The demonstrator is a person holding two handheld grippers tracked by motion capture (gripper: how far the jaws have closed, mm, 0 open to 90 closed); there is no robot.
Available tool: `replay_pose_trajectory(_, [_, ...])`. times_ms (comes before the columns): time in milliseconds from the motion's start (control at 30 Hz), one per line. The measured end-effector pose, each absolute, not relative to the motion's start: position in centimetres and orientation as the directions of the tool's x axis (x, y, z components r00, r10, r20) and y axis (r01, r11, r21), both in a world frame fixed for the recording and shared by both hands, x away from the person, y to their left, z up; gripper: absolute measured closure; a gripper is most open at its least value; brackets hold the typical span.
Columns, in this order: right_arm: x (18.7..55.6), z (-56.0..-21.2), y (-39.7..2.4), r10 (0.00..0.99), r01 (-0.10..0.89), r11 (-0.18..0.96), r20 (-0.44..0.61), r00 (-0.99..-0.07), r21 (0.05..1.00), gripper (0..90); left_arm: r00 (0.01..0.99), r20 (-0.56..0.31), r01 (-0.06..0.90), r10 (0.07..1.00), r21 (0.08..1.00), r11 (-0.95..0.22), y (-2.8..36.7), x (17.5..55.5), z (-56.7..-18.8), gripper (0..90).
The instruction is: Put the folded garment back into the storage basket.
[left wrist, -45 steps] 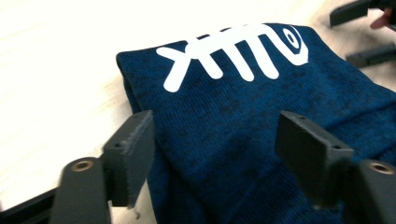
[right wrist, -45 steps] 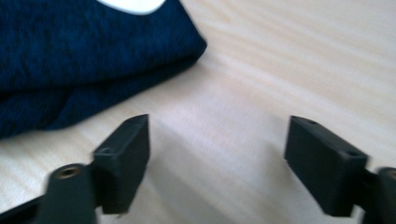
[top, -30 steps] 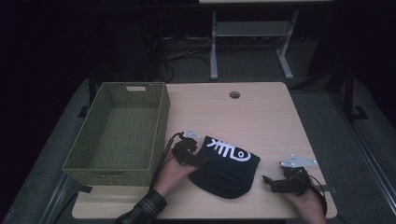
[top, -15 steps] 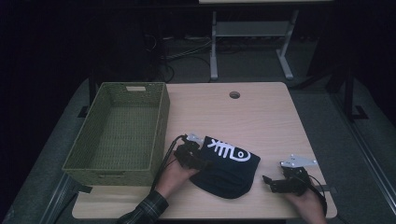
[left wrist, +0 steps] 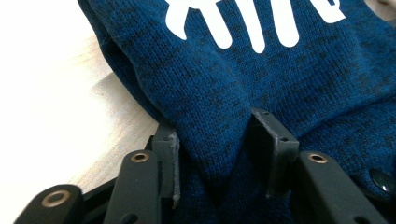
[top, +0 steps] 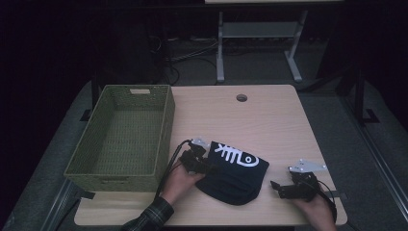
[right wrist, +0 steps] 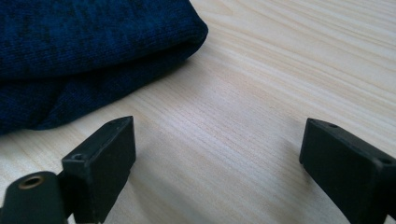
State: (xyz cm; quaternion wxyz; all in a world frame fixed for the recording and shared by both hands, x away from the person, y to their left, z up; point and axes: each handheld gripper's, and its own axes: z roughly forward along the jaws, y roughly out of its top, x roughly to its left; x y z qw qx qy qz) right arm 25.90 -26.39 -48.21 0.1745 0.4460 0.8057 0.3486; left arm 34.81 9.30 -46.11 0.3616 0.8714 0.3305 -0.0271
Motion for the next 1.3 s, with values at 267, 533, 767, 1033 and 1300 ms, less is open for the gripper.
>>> replay_pose_trajectory(267, [25.9, -48.2, -26.4, 0.840, 0.597, 0.360, 0.029, -0.542, 0.717, 10.4, 0.779, -0.325, 0.605, 0.537, 0.614, -0.506, 9.6, 35.0, -46.0, 69.5])
replay_pose_trajectory(533, [25.9, -48.2, -26.4, 0.840, 0.597, 0.360, 0.029, -0.542, 0.717, 10.5, 0.783, -0.339, 0.607, 0.522, 0.602, -0.519, 9.7, 35.0, -44.7, 71.7])
replay_pose_trajectory(767, [25.9, -48.2, -26.4, 0.840, 0.597, 0.360, 0.030, -0.542, 0.717, 10.5, 0.784, -0.342, 0.608, 0.517, 0.591, -0.531, 9.8, 34.7, -43.3, 71.7])
replay_pose_trajectory(1033, [25.9, -48.2, -26.4, 0.840, 0.596, 0.361, 0.029, -0.542, 0.717, 10.5, 0.808, -0.314, 0.578, 0.499, 0.590, -0.564, 9.5, 34.5, -41.0, 71.6])
replay_pose_trajectory(1300, [25.9, -48.2, -26.4, 0.840, 0.597, 0.360, 0.030, -0.542, 0.717, 10.5, 0.831, -0.289, 0.546, 0.475, 0.587, -0.598, 9.4, 34.7, -38.5, 71.5])
